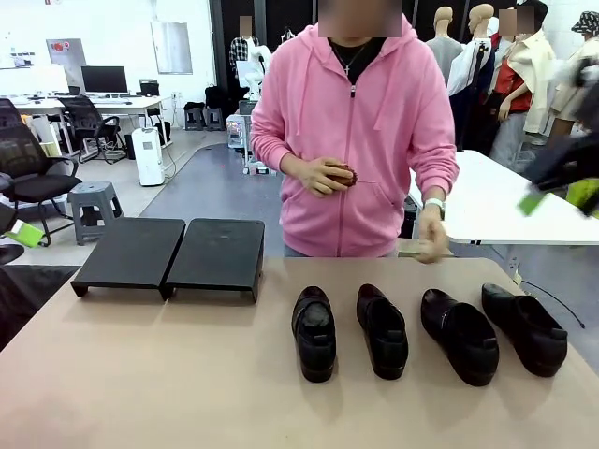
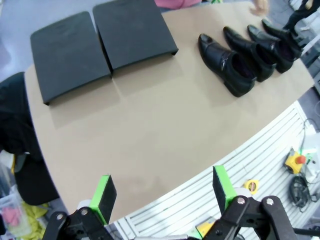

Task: Organize the shoes by placing them on the stand.
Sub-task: Pick up one Shoe and place it in the middle of the table.

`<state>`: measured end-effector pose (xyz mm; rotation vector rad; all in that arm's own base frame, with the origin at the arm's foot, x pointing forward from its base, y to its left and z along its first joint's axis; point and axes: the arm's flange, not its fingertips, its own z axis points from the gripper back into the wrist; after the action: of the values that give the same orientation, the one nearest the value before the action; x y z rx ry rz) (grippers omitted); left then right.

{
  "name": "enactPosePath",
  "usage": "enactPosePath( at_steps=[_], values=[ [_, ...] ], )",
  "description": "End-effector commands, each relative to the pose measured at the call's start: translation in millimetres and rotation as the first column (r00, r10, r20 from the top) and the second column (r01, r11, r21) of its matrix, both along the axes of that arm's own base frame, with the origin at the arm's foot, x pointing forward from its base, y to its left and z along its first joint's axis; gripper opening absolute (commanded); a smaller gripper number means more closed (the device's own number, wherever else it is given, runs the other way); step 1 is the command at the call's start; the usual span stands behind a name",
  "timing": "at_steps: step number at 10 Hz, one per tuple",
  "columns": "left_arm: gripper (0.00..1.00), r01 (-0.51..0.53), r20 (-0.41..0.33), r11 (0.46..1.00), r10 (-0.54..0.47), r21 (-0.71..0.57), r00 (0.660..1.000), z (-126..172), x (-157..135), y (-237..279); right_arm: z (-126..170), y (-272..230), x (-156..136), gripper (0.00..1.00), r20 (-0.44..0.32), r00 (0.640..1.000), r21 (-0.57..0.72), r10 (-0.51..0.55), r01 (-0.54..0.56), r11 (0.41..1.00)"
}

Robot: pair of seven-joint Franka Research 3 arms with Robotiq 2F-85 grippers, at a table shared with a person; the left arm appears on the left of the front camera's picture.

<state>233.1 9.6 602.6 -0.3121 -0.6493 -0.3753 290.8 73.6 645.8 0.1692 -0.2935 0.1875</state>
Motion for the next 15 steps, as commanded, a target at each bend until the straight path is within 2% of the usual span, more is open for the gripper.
enactPosePath(
  at_steps=[1,3,4,6,8,9,10,12,13,14,15],
  values=[
    [1.0,0.016,0.001,1.0,-0.016,-0.007,1.0,-1.0,-0.5,0.4,-37.8,63.6,36.8,1.0,0.005,0.996,0.015,0.086,-0.086,0.996],
    [1.0,0.016,0.001,1.0,-0.016,-0.007,1.0,-1.0,-0.5,0.4,-94.8,135.7,74.7,1.0,-0.026,0.988,-0.002,0.151,-0.151,0.989],
    [1.0,0.016,0.001,1.0,-0.016,-0.007,1.0,-1.0,-0.5,0.4,-130.5,167.2,96.0,1.0,-0.029,0.991,-0.035,0.131,-0.132,0.991],
    [1.0,0.016,0.001,1.0,-0.016,-0.007,1.0,-1.0,-0.5,0.4,-193.9,204.1,130.1,1.0,-0.078,0.996,0.015,0.035,-0.033,0.999],
    [1.0,0.016,0.001,1.0,-0.016,-0.007,1.0,-1.0,-0.5,0.4,-245.4,225.8,145.2,1.0,-0.07,0.995,0.005,-0.066,0.066,0.998],
    [1.0,0.016,0.001,1.0,-0.016,-0.007,1.0,-1.0,-0.5,0.4,-266.2,231.0,147.3,1.0,-0.089,0.993,-0.012,-0.072,0.071,0.997],
    [1.0,0.016,0.001,1.0,-0.016,-0.007,1.0,-1.0,-0.5,0.4,-278.4,233.1,147.3,1.0,-0.152,0.987,-0.005,-0.057,0.057,0.998],
    [1.0,0.016,0.001,1.0,-0.016,-0.007,1.0,-1.0,-0.5,0.4,-296.8,231.5,148.3,1.0,-0.183,0.981,-0.061,-0.065,0.055,0.997],
    [1.0,0.016,0.001,1.0,-0.016,-0.007,1.0,-1.0,-0.5,0.4,-300.8,230.2,147.0,1.0,-0.193,0.981,-0.07,-0.035,0.022,0.997],
    [1.0,0.016,0.001,1.0,-0.016,-0.007,1.0,-1.0,-0.5,0.4,-302.3,229.7,143.0,0.44,-0.194,0.98,-0.052,0.039,-0.05,0.997],
    [1.0,0.016,0.001,1.0,-0.016,-0.007,1.0,-1.0,-0.5,0.4,-302.1,230.4,140.6,0.0,-0.196,0.979,-0.032,0.065,-0.072,0.997]
  ],
)
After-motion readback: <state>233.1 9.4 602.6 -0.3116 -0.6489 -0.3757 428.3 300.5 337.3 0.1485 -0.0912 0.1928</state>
